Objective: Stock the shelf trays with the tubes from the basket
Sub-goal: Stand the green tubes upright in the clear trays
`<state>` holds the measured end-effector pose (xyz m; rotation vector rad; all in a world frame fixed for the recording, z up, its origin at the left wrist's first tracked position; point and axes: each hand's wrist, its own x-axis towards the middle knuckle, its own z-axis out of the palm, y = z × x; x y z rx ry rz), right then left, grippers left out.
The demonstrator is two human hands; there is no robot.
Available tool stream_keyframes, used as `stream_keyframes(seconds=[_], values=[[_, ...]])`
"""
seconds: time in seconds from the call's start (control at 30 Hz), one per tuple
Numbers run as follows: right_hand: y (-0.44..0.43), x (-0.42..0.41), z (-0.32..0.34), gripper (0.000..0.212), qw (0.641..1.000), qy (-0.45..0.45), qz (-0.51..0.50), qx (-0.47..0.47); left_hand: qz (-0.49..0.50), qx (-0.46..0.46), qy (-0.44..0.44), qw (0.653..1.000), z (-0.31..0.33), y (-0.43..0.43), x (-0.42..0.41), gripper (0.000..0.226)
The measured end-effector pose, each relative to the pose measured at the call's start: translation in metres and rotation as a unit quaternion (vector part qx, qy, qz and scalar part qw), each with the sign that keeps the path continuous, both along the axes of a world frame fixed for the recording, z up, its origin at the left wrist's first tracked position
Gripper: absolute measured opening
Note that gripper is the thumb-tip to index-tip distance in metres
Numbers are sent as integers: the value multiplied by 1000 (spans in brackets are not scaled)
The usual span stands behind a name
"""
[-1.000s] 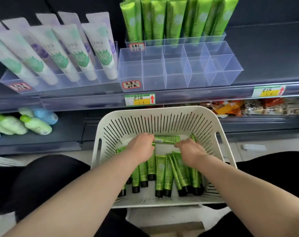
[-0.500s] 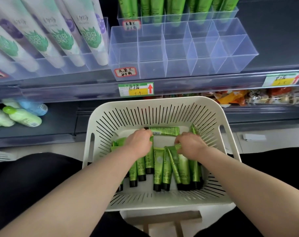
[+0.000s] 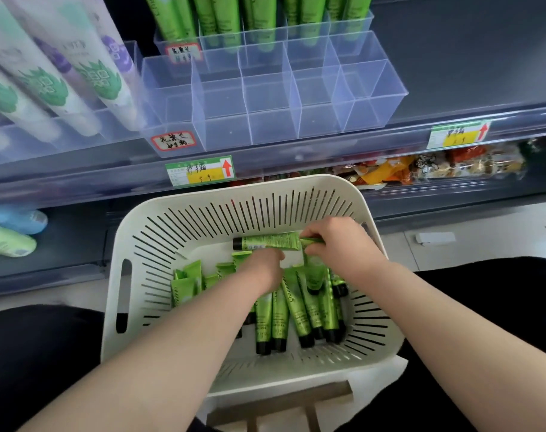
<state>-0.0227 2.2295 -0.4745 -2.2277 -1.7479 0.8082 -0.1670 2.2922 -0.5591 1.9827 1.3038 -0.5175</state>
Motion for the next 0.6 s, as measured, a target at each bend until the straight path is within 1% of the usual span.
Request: stream_keyframes(seconds=[0.1,0.2,0.33,0.5,0.6], values=[[-5,4,1,27,1000,4,8,16,4,-17,14,1000,-4,-6,11,52],[-5,5,1,26,999,0,18,35,34,-7,26,999,-4,-9,14,40],[-3,3,-2,27,999,-8,19,26,89,-24,19,996,1,-6,13,29],[-2,-6,1,25,999,-7,45,26,127,-37,-31,991,17,-7,1,28],[-3,-11,8,23,998,-4,54,43,142,7,-81,987,31,-7,-11,19]])
